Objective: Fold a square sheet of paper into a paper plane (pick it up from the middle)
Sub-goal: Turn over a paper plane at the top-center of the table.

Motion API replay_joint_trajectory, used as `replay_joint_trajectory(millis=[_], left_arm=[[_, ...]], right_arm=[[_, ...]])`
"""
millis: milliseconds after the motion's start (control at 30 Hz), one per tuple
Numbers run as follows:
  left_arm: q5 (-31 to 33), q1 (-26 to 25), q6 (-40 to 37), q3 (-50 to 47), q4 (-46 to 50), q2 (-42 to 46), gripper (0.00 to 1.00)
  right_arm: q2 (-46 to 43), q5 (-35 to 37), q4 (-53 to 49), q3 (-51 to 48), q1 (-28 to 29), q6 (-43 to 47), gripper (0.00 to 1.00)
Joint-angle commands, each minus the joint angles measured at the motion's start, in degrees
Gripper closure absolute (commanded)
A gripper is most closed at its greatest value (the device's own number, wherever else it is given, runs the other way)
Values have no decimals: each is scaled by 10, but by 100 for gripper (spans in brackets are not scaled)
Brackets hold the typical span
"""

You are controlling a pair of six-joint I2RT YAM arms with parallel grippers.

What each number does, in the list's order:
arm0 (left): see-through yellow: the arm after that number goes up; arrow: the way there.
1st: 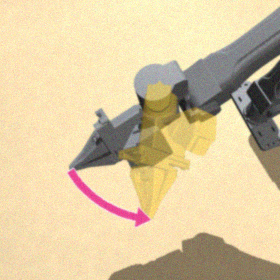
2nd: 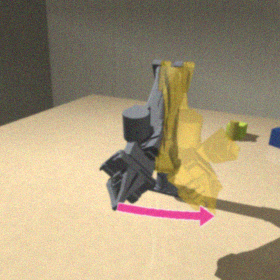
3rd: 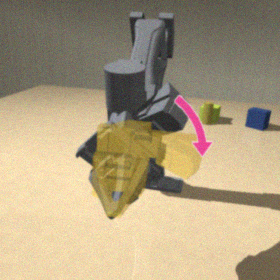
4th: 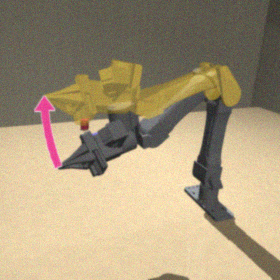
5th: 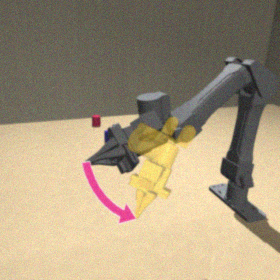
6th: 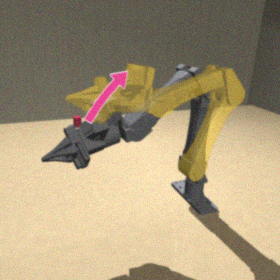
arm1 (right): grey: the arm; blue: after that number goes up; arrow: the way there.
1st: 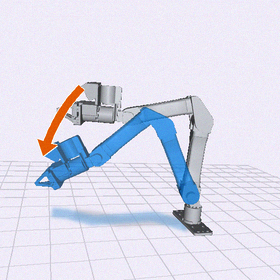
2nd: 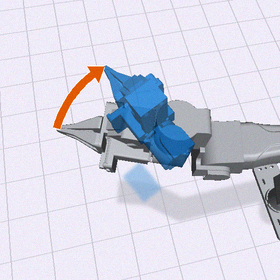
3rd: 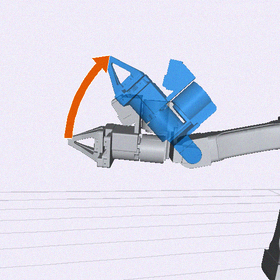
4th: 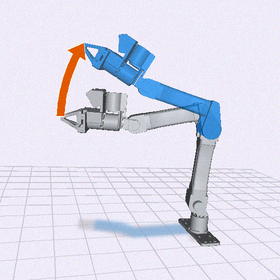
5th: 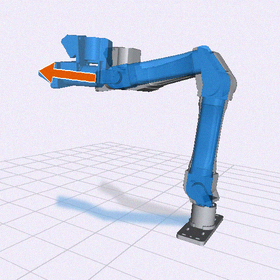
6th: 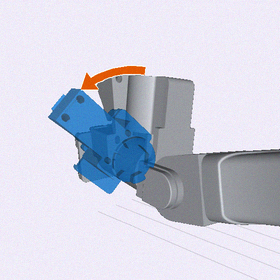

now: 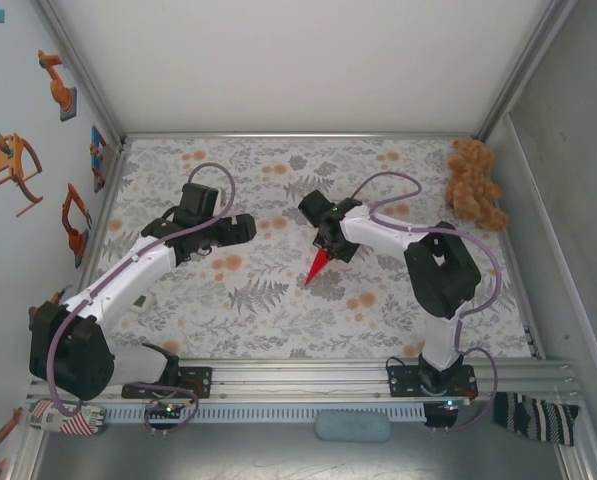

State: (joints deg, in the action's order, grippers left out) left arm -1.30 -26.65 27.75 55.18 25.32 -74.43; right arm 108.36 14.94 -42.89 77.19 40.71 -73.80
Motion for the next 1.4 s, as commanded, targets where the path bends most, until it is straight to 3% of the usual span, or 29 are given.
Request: replay_joint_trajectory(millis=[0, 100, 267, 433, 633, 900, 1067, 1367], left_arm=[[-3, 10, 18, -7, 7, 6, 4], [-15, 24, 39, -19, -6, 11, 4], [-74, 75, 95, -59, -53, 15, 4], [-100, 118, 143, -96, -89, 30, 4], [-88, 124, 139, -107, -94, 48, 4], [-146, 114, 147, -113, -133, 13, 0], [-170, 98, 155, -111, -166, -23, 5], [-204, 65, 168, -110, -224, -88, 24]], right_arm=[[-38, 30, 15, -1, 5, 18, 100], [-47, 11, 44, 23, 5, 90, 100], [-37, -129, 136, 70, 6, 243, 100], [-29, -250, 238, 58, 5, 303, 100], [-10, -326, 351, -9, 2, 319, 100], [4, -402, 491, -90, -18, 294, 100], [26, -442, 547, -126, -39, 272, 100], [38, -445, 568, -171, -65, 271, 100]])
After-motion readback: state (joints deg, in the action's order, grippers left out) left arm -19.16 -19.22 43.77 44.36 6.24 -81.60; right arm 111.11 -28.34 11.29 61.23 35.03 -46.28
